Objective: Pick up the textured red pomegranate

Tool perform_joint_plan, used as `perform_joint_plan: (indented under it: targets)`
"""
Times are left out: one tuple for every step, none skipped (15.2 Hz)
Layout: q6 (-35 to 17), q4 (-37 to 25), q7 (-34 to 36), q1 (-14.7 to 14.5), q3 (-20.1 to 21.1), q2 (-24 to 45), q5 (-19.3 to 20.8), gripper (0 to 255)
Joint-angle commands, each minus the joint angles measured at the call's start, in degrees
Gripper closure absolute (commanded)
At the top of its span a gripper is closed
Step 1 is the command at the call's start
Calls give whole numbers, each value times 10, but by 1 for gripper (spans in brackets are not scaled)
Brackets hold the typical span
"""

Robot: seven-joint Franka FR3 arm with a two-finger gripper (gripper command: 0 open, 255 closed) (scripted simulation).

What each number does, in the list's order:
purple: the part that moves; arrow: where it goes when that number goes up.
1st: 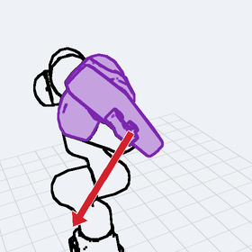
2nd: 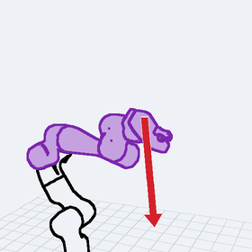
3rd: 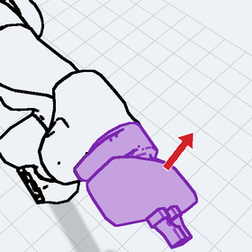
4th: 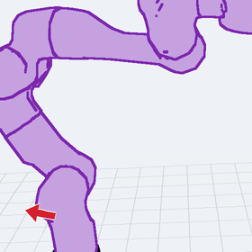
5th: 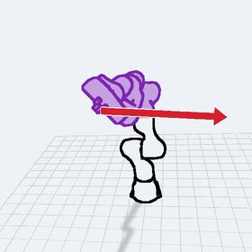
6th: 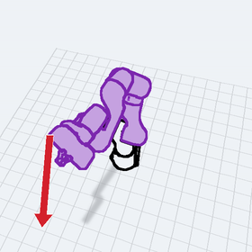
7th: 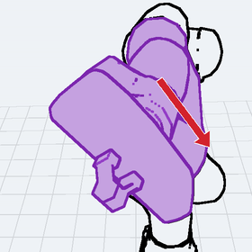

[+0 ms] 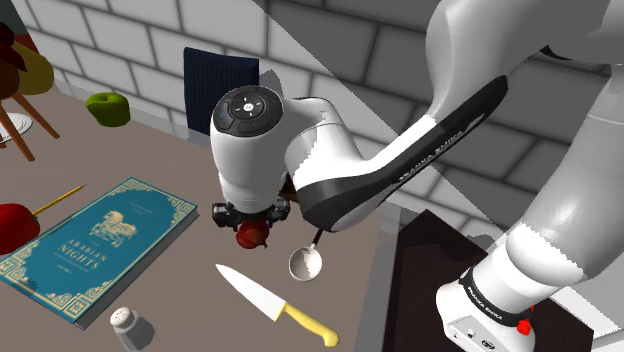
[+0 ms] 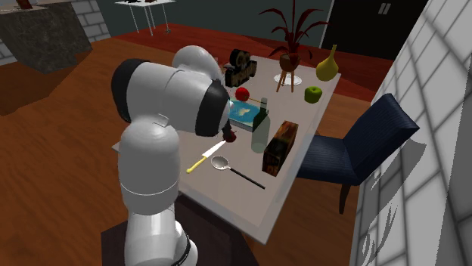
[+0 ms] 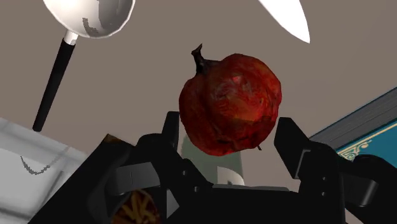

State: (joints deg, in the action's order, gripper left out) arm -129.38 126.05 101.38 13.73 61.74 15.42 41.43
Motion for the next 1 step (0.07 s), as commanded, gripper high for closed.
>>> perform_joint_plan:
  targets:
    - [1, 0, -6, 5, 4, -6, -7, 255]
